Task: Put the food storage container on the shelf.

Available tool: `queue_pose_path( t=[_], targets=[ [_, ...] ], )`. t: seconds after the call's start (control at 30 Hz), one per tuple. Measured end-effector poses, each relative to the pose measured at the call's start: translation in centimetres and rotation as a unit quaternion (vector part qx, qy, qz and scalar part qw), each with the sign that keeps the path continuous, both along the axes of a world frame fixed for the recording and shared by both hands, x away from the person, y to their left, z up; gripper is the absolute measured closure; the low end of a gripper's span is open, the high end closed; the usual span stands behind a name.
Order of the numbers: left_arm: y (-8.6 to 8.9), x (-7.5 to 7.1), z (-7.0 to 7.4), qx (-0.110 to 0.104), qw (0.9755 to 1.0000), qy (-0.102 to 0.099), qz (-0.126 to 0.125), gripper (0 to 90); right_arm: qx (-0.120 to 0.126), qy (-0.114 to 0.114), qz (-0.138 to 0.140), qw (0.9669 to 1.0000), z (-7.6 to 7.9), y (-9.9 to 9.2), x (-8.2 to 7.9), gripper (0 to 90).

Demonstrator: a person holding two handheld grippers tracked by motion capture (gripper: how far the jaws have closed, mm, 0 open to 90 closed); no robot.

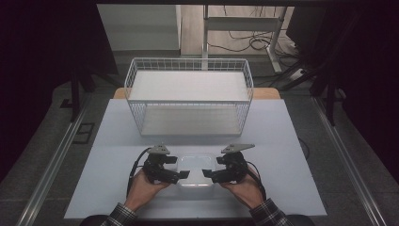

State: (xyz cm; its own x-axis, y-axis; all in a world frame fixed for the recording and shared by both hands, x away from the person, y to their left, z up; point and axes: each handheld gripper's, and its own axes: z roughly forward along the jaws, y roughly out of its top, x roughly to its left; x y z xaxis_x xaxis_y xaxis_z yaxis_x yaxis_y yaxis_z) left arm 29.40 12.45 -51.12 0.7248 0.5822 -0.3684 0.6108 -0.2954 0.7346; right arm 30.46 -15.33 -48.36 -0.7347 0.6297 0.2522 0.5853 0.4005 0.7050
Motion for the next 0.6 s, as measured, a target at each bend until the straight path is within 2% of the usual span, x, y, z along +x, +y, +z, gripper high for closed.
queue_pose_path(
  t=[0.1, 0.2, 0.33, 0.37, 0.4, 0.5, 0.6],
  targets=[
    [0.1, -0.2, -0.1, -0.007, 0.9999, 0.008, -0.004, 22.2, 0.001, 0.022, 0.002, 0.9998, -0.5, 0.0, -0.1, 20.4],
    [0.4, -0.4, -0.2, -0.023, 0.9994, 0.025, -0.003, 26.7, 0.012, 0.048, 0.000, 0.9988, -0.8, 0.0, -0.2, 20.3],
    [1.2, -1.1, -0.4, -0.045, 0.9978, 0.048, 0.000, 35.4, 0.021, 0.074, -0.008, 0.9970, -0.8, -0.6, -0.4, 26.2],
    [1.3, -1.2, -0.4, -0.047, 0.9976, 0.052, 0.000, 38.9, 0.027, 0.089, -0.013, 0.9956, -0.8, -0.8, -0.5, 28.9],
    [1.5, -1.5, -0.3, -0.049, 0.9974, 0.052, 0.003, 41.4, 0.030, 0.094, -0.014, 0.9950, -0.8, -0.9, -0.6, 31.0],
    [1.8, -2.0, 0.0, -0.050, 0.9972, 0.054, 0.011, 52.3, 0.044, 0.110, -0.026, 0.9926, -0.5, -1.7, -1.0, 44.8],
    [1.9, -2.4, 0.3, -0.058, 0.9960, 0.062, 0.026, 59.4, 0.052, 0.097, -0.039, 0.9931, 0.0, -2.3, -1.5, 59.7]
  ],
)
